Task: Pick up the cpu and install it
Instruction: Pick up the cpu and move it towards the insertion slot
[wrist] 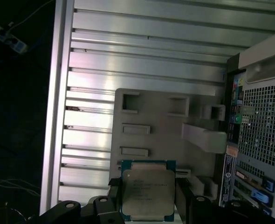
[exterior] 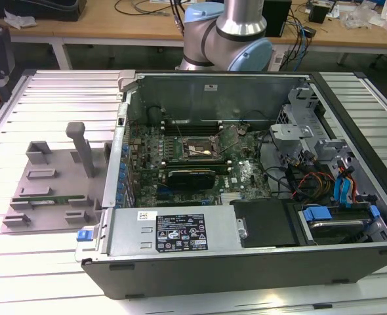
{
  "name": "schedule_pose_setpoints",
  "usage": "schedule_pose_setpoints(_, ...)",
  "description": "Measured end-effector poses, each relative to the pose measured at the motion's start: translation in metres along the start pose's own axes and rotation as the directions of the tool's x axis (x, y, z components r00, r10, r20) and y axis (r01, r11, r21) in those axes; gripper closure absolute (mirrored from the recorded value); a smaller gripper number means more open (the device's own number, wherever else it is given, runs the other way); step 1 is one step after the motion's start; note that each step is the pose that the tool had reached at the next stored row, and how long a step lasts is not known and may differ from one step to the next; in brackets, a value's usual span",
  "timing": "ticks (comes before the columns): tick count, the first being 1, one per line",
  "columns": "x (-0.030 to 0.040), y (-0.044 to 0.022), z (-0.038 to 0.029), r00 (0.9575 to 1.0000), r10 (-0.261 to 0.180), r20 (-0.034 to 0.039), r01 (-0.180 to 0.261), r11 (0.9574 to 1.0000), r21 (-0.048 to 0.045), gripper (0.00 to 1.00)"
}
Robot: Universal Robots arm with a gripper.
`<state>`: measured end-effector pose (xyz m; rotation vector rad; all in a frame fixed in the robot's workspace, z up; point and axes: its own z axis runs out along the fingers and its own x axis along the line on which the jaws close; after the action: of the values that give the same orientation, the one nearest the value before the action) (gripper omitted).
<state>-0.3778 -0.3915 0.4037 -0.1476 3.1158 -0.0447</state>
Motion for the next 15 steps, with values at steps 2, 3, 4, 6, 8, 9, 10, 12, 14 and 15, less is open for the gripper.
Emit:
schedule_pose_setpoints(2,-0.0051,-0.0005,0.0001,1.0000,0.000,0.0000,0.000,1.0000,0.0001,0.45)
schedule_pose_setpoints(3,-0.0082,-0.0008,0.0002,1.0000,0.000,0.0000,0.000,1.0000,0.0000,0.45)
schedule_pose_setpoints(4,-0.0116,-0.0011,0.0003,1.0000,0.000,-0.0001,0.000,1.0000,0.0002,0.45)
schedule_pose_setpoints(6,-0.0155,-0.0015,0.0004,1.0000,0.000,-0.0001,0.000,1.0000,0.0003,0.45)
schedule_pose_setpoints(8,-0.0195,-0.0018,0.0006,1.0000,0.000,0.0000,0.000,1.0000,0.0004,0.45)
schedule_pose_setpoints(9,-0.0218,-0.0020,0.0006,1.0000,0.000,-0.0001,0.000,1.0000,0.0006,0.45)
schedule_pose_setpoints(10,-0.0248,-0.0023,0.0007,1.0000,0.000,-0.0001,0.000,1.0000,0.0008,0.45)
schedule_pose_setpoints(12,-0.0276,-0.0026,0.0008,1.0000,0.000,-0.0001,0.000,1.0000,0.0010,0.45)
schedule_pose_setpoints(14,-0.0340,-0.0032,0.0010,1.0000,0.000,-0.0001,0.000,1.0000,0.0011,0.45)
schedule_pose_setpoints(15,-0.0359,-0.0034,0.0010,1.0000,0.000,-0.0001,0.000,1.0000,0.0011,0.45)
